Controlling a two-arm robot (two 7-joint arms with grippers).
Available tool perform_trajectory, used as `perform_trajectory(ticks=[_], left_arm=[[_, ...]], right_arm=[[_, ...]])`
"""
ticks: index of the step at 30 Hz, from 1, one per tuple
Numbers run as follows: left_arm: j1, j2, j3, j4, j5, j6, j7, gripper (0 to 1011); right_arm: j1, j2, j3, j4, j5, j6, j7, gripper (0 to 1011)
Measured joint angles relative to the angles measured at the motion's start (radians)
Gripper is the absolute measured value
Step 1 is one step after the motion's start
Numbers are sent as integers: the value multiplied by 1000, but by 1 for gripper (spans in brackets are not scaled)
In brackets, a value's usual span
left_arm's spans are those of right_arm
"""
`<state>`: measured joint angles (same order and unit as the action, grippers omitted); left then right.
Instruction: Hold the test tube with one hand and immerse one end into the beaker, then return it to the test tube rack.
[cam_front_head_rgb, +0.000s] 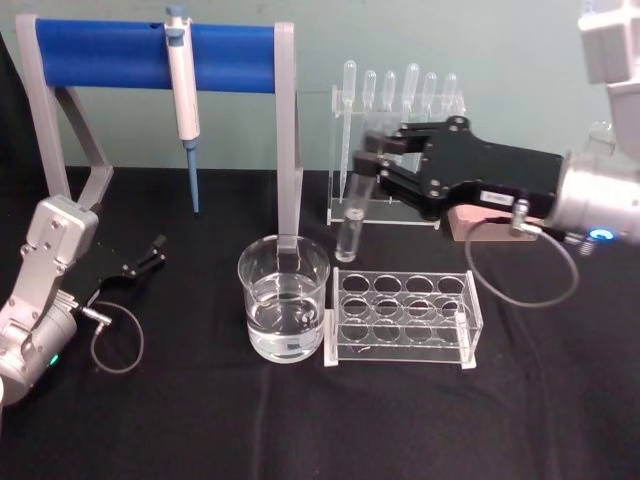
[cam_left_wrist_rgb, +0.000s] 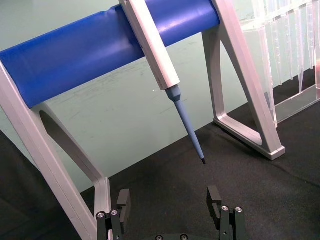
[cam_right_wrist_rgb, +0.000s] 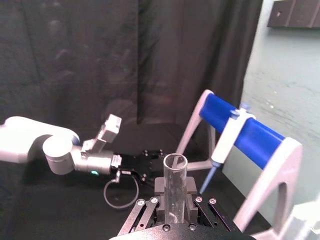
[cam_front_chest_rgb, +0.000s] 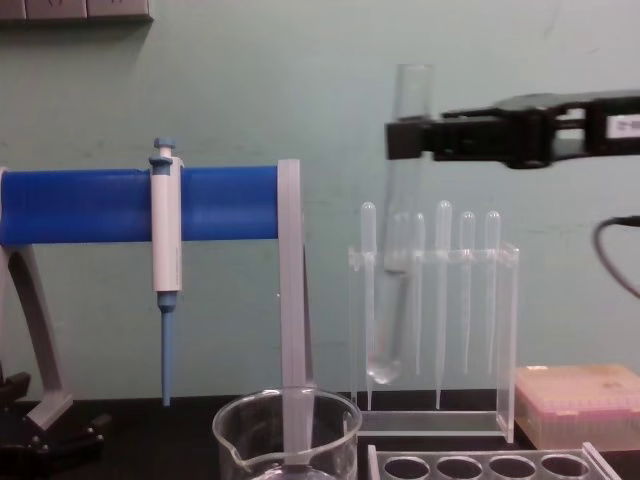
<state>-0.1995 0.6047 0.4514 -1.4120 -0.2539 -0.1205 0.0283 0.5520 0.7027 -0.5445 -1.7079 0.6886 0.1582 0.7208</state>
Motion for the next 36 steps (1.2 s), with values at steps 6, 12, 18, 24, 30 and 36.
perform_trajectory(ticks=[6,12,18,24,30,36], left_arm=[[0,0,0,0,0,0,0,1000],[0,0,0,0,0,0,0,1000],[0,0,0,0,0,0,0,1000],[0,0,0,0,0,0,0,1000],[0,0,0,0,0,0,0,1000],[0,0,0,0,0,0,0,1000]], right_arm=[[40,-44,-43,29,-7,6,1,242],[72,-93,-88,75,-31,-2,-1,242],[83,-139,-124,136,-45,-21,1,242],[73,-162,-150,184,-66,-46,9,242],[58,-180,-160,222,-94,-75,8,242],[40,-195,-168,252,-130,-98,3,242]])
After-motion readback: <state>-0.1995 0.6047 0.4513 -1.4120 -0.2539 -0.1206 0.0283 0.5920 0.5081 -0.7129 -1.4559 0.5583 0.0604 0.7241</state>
